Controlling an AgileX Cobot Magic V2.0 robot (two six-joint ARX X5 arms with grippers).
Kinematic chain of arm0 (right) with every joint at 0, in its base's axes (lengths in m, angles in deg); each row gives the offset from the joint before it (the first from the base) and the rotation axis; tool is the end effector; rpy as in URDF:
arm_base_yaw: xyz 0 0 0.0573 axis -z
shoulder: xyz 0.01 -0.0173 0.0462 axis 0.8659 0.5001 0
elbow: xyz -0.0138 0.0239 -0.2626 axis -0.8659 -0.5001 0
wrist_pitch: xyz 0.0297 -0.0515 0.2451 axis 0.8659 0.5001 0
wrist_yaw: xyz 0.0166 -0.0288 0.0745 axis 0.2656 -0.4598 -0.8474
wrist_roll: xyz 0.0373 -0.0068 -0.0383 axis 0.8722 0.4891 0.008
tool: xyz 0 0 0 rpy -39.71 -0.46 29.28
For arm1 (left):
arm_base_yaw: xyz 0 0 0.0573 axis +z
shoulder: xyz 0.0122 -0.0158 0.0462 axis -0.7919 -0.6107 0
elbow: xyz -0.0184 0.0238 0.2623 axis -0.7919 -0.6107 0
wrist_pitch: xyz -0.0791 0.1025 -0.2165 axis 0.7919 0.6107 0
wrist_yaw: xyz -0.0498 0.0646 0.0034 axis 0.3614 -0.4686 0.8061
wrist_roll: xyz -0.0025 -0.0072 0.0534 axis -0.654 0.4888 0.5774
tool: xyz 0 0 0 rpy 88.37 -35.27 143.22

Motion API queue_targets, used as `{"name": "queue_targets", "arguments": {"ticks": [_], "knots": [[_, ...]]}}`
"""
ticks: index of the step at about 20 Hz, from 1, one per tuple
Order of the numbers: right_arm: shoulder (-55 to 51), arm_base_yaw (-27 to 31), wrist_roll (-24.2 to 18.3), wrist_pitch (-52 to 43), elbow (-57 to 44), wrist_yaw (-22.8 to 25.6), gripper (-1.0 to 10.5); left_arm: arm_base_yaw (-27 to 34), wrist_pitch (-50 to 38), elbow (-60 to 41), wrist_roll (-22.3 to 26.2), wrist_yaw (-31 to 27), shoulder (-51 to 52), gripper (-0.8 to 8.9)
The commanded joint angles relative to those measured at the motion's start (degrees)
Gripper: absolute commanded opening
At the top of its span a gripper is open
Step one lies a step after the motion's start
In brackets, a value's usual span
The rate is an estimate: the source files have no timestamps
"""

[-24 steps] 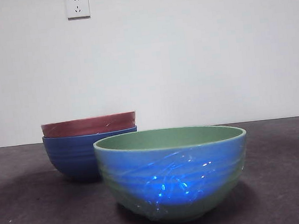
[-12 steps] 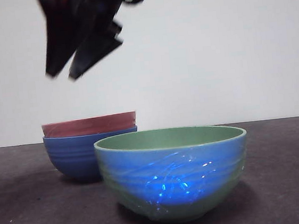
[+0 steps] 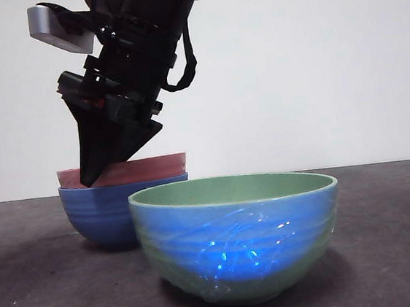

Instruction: Pick up the green bowl on the top,put the green bowl on the left,pick up the red bowl in the middle,put the red bowl on the right

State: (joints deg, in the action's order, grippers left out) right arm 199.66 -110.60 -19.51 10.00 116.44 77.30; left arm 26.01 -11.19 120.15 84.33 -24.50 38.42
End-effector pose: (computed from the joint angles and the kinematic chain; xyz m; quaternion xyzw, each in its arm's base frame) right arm 0.2690 0.3368 0.2273 -0.3369 0.3616 0.5465 0.6761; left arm 0.0914 -0.0388 0.3748 0.1438 0.3713 -0.1221 0.9092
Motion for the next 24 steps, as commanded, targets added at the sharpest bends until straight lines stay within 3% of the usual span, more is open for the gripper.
{"name": "queue_targets", "arguments": {"ticks": [1, 3, 14, 21, 24], "knots": [[0.61, -0.09, -0.81, -0.17, 0.09, -0.11, 0.5, 0.2, -0.26, -0.31, -0.63, 0.11, 0.15, 4.67], [0.59, -0.11, -0.83, -0.17, 0.09, -0.07, -0.2, 0.2, -0.28, -0.33, -0.63, 0.13, 0.13, 4.67], [-0.96, -0.57, -0.83, -0.13, 0.11, 1.22, -0.1, 0.2, -1.49, -0.31, -0.61, 0.13, 0.13, 4.67], [-10.45, -0.44, -0.79, 0.09, 0.11, 1.9, -0.1, 0.2, -5.29, -0.33, -0.57, 0.13, -0.2, 4.67], [-17.31, 0.33, -0.28, 2.64, 0.11, 8.92, -0.1, 0.2, -7.65, -0.31, -0.52, 0.11, -0.2, 4.67]]}}
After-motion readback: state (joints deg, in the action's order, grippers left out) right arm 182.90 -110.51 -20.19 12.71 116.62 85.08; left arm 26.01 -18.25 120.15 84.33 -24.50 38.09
